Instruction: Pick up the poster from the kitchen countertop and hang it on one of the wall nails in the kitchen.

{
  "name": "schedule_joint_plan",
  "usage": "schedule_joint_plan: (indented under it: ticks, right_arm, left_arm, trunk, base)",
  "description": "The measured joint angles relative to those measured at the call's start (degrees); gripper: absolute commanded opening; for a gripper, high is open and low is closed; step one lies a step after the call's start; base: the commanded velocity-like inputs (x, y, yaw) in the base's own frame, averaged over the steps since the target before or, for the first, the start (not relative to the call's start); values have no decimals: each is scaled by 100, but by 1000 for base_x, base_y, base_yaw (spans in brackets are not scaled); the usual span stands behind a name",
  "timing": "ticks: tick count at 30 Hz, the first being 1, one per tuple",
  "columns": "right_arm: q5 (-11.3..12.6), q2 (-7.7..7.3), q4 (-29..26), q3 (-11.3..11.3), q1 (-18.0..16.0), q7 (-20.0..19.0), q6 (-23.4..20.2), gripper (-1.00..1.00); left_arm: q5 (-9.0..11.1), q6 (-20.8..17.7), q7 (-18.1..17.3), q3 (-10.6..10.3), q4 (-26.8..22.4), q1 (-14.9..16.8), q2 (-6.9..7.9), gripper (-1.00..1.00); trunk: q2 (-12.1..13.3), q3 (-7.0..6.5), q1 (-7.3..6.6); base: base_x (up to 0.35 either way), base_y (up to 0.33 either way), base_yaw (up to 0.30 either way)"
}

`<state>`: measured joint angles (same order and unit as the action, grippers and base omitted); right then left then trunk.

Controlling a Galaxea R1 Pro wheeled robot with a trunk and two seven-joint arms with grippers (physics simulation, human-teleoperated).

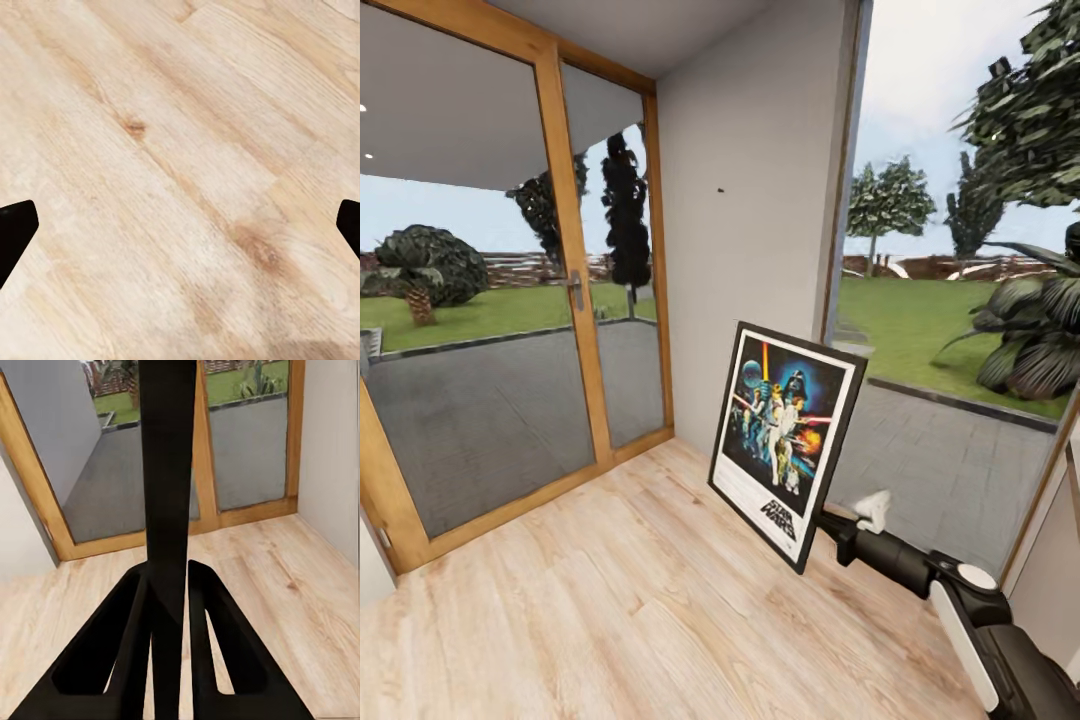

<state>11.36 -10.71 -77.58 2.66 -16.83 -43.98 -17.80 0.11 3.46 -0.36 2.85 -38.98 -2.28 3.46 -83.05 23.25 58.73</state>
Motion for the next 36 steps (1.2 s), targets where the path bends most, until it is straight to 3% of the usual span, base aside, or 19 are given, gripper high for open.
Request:
schedule_joint_plan:
  ticks: [4,11,21,36]
  right_arm:
    - [-2,-8,236,169,27,-118,10,-100]
    - [-4,-10,332,215,34,-149,10,-100]
    - [-4,-3,341,212,34,-150,14,-100]
    - [-4,-5,341,212,34,-148,13,-100]
  left_arm:
    - [7,-3,-3,-6,-5,1,-2,100]
    - [12,-4,-2,-12,-8,1,-3,100]
    - [13,-3,4,-35,-8,1,-12,100]
    - [13,-3,4,-36,-11,1,-12,100]
  trunk:
    - [0,0,0]
    - [0,0,0]
    - [400,-169,-219]
    - [1002,-318,-548]
  base:
    - [0,0,0]
    - [0,0,0]
    - [0,0,0]
    - [0,0,0]
